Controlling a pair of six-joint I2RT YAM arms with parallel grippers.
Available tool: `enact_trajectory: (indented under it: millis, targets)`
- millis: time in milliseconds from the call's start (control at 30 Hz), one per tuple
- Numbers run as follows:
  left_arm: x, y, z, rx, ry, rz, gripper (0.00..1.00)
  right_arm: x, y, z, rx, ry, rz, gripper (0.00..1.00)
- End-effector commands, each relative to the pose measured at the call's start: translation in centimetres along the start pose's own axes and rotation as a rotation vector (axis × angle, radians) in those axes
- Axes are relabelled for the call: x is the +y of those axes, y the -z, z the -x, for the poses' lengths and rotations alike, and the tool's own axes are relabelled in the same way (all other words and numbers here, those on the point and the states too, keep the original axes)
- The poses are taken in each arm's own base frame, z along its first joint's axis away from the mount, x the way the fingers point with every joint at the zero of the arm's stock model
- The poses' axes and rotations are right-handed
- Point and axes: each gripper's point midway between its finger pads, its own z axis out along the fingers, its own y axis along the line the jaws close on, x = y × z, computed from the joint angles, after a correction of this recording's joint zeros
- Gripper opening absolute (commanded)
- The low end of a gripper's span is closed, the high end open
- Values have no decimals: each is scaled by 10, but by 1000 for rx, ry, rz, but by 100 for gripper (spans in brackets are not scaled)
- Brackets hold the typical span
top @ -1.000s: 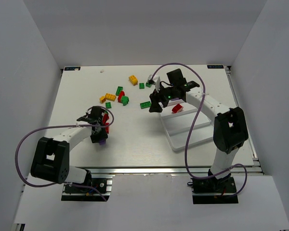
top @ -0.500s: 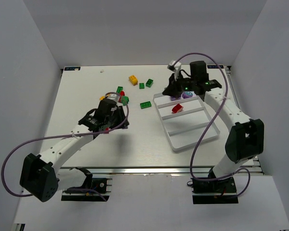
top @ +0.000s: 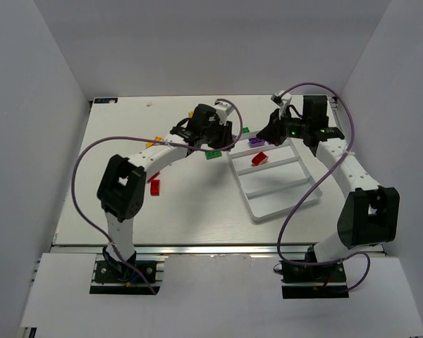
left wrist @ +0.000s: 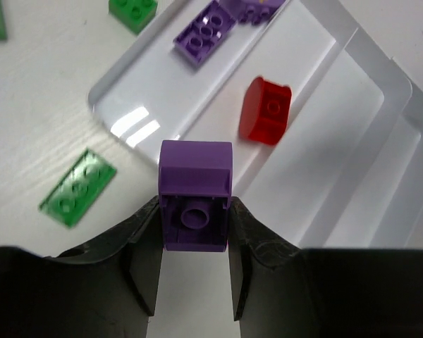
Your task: Sort the legos into containers by color
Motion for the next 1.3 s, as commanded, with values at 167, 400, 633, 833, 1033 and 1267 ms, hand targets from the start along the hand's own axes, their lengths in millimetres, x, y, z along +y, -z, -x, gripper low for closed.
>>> enact_trajectory:
  millis: [167,400,633,833,1033,1267]
  targets:
    - [-14,-60,55,-93,-139,-100,0,-2,26,14,-66,69,-40,0]
    - [0,-93,54,-107,-159,-49,5,-11,32,10,-70,50,-52,0]
    - [5,-103,48,-101,-165,-35,14,-15,28,7,-68,28,-42,1]
    - [8,-111,36,-76,-154,-22,27,-17,27,6,-65,26,-43,8]
    - [15,-113,36,-80,-146,32,47,-19,27,5,-62,26,-49,13]
    - [19,-111,45,-105,-138,64,64,-20,26,6,-60,27,-48,16]
